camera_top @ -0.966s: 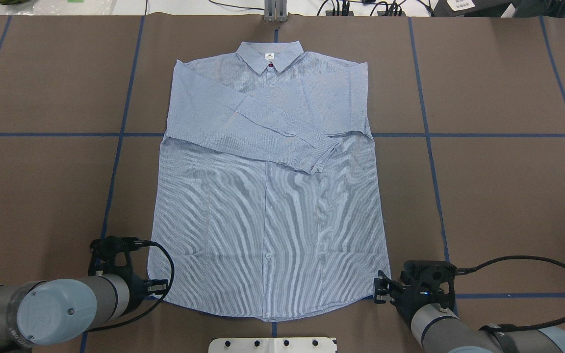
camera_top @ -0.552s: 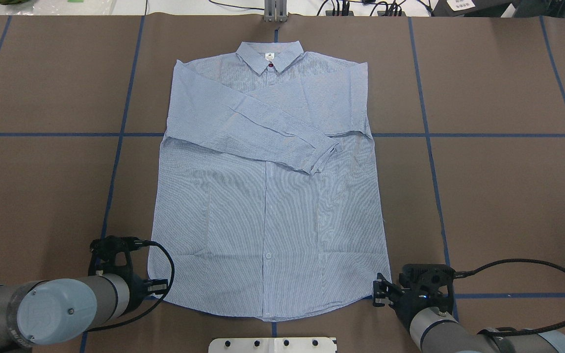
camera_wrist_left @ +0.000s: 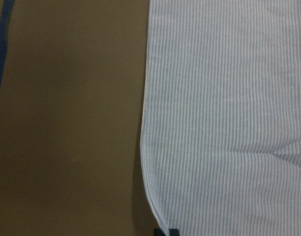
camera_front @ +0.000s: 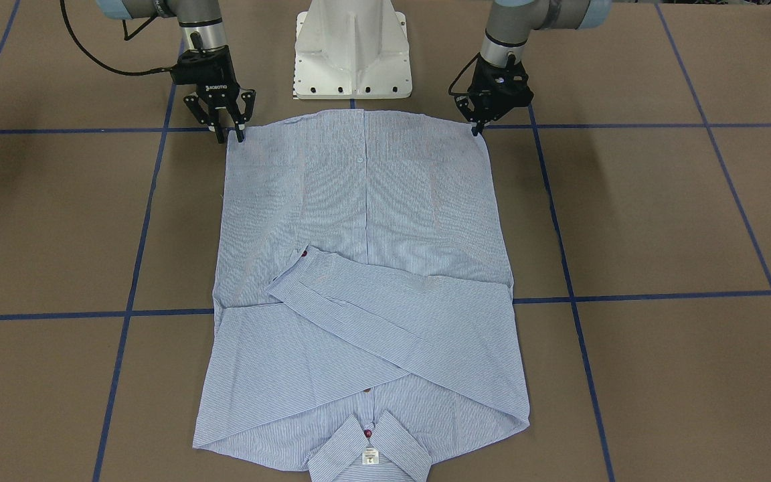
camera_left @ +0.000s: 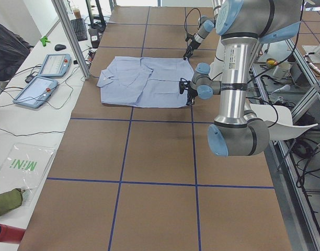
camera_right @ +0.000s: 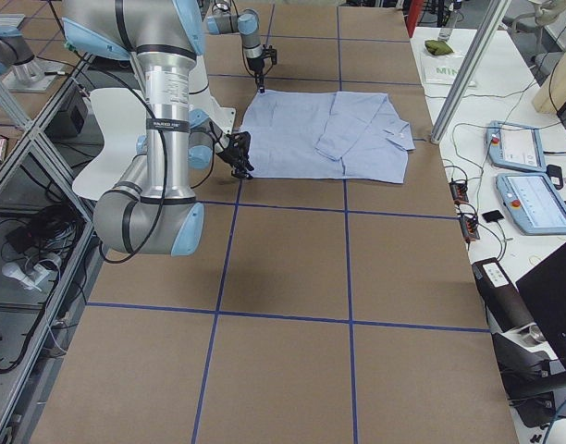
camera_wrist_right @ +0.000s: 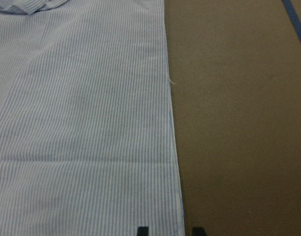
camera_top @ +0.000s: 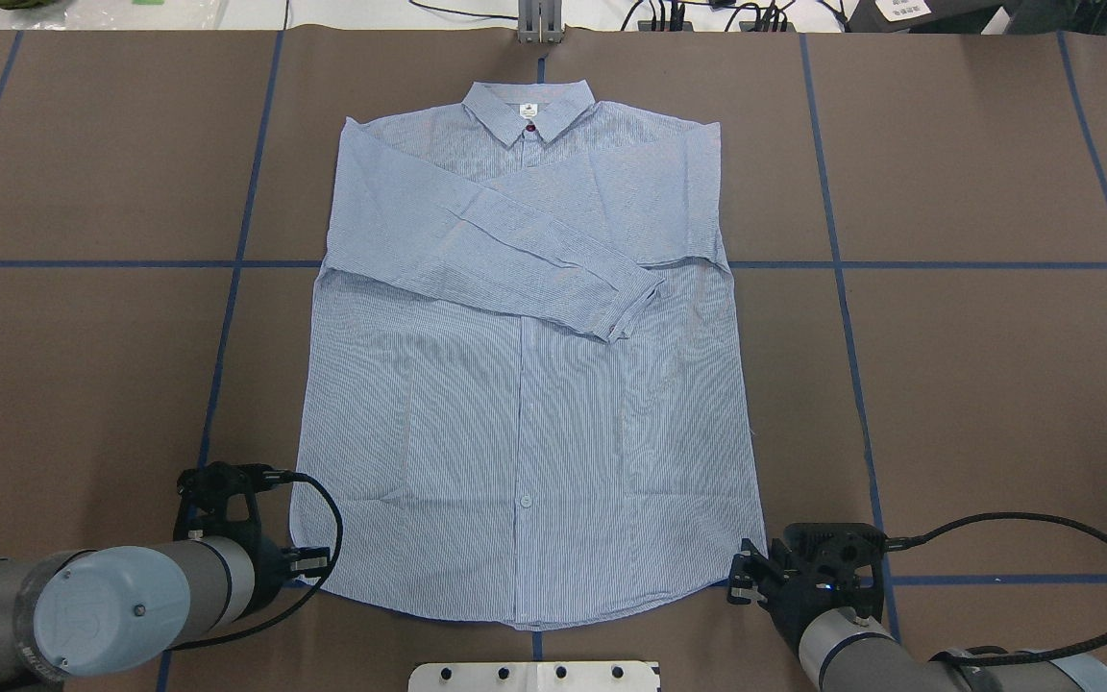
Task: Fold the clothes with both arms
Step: 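Grasp the near hem corners with both grippers, adjusting the right grip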
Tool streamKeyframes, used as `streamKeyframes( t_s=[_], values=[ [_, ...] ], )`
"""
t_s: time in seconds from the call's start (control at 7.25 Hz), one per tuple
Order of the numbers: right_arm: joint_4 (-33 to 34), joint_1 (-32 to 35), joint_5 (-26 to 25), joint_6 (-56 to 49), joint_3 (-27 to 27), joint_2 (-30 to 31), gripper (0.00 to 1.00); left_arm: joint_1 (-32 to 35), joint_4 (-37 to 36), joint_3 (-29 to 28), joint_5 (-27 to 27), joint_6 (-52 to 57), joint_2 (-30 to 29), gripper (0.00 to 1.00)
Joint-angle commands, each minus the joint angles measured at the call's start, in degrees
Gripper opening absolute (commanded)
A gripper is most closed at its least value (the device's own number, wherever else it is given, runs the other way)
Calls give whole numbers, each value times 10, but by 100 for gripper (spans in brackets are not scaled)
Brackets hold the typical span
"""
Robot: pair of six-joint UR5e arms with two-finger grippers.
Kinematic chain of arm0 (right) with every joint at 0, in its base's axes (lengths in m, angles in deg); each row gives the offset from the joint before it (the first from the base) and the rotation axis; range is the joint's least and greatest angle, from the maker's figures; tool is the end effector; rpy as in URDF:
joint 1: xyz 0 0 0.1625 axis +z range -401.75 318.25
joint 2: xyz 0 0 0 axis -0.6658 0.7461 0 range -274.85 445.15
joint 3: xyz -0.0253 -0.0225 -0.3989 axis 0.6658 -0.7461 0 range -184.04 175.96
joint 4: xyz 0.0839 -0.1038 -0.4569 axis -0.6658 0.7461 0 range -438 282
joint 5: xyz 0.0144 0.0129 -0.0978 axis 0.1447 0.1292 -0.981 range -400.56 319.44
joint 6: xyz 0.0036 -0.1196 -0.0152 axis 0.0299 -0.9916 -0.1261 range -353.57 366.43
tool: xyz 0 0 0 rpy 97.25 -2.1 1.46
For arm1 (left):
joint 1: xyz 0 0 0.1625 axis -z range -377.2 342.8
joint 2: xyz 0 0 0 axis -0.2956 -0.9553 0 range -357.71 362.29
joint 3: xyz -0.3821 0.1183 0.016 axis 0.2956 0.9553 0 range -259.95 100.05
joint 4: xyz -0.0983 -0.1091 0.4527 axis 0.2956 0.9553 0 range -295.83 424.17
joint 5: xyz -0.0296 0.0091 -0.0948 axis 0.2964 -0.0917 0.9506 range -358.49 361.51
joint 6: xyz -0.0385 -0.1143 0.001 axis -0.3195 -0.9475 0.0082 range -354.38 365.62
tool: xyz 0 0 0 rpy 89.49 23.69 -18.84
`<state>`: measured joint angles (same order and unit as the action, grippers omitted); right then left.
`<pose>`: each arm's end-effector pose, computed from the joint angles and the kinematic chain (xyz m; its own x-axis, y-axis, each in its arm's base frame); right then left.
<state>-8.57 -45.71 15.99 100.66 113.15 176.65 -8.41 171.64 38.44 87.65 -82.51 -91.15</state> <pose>-0.5555 -0.1617 0.3622 0.6629 0.0158 0.7486 -0.3896 0.8611 0.3268 0.5402 -0.2265 0.3240 0.6506 -0.0676 -0.7564 0.1818 0.9809 0.0687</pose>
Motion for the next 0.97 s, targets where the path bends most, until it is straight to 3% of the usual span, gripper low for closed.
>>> streamKeyframes(
  t_s=[0.0, 0.41, 0.69, 0.83],
  values=[
    [1, -3, 0, 2, -1, -3, 23, 0, 0, 2, 1, 1, -1, 0],
    [1, -9, 0, 7, 0, -3, 0, 0, 0, 5, 1, 1, -3, 0],
    [1, -3, 1, 7, 21, 2, 0, 0, -2, 29, 3, 3, 1, 0],
    [31, -2, 7, 6, 76, 17, 0, 6, -5, 63, 11, 7, 4, 0]
  ],
)
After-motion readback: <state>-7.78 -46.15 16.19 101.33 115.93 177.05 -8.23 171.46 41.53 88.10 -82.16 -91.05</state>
